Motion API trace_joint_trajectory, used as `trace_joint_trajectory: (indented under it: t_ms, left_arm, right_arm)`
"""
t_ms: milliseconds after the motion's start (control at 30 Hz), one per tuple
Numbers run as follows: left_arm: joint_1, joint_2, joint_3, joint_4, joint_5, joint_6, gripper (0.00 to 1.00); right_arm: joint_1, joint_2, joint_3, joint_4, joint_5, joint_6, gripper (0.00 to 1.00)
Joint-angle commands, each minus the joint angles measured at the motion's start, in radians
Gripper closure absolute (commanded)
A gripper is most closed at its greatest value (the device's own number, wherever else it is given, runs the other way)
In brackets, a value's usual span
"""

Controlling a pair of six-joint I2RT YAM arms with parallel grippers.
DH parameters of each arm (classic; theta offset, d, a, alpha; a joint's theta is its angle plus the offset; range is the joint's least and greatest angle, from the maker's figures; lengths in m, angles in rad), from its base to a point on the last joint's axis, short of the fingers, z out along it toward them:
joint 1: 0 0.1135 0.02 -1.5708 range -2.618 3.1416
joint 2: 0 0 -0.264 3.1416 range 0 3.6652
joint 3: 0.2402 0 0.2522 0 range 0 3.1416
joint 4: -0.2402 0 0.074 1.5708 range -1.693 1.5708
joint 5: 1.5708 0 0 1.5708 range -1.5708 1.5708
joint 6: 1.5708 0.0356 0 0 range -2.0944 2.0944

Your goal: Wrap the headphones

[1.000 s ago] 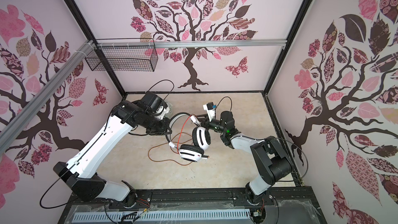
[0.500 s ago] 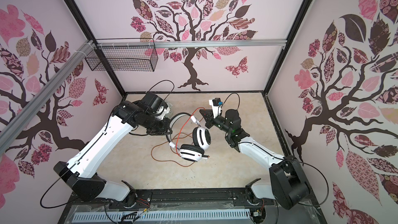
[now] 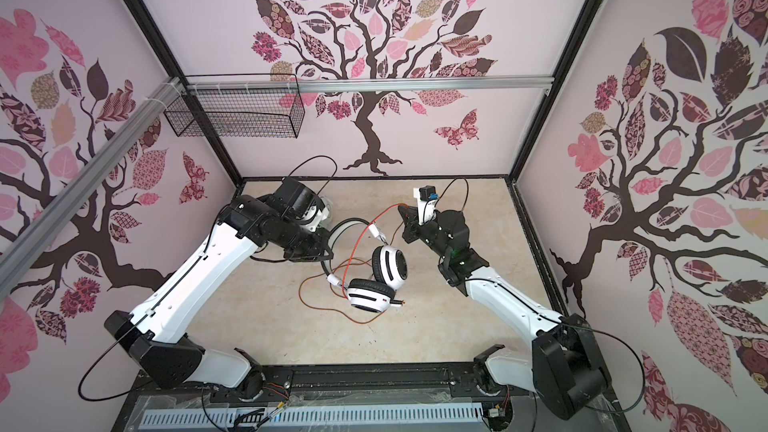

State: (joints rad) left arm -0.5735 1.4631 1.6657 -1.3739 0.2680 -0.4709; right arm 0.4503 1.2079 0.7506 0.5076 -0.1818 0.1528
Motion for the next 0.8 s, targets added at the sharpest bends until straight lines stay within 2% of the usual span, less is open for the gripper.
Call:
trace_joint_trajectory:
  t_ms: [0, 200, 300, 500, 767]
  left_arm:
    - [0.004, -0.028, -0.022, 0.039, 0.05, -0.005, 1.0]
    - [0.006, -0.02, -0.025, 0.045, 0.056, -0.004, 1.0]
    - [0.006, -0.015, -0.015, 0.043, 0.056, -0.003, 1.0]
    - [0.006, -0.017, -0.006, 0.037, 0.054, -0.003, 1.0]
    - [0.005, -0.027, -0.003, 0.03, 0.041, 0.002, 1.0]
  right_arm:
    - [-0.001, -0.095, -0.025, 0.066, 0.01, -0.004, 1.0]
    - [-0.002, -0.148, 0.022, 0.02, -0.058, -0.035, 1.0]
    - [-0.001, -0.152, 0.035, -0.002, -0.052, -0.033, 1.0]
    - [-0.001, -0.118, 0.038, -0.104, 0.104, -0.016, 1.0]
    - [-0.002, -0.123, -0.074, -0.112, 0.197, 0.041, 1.0]
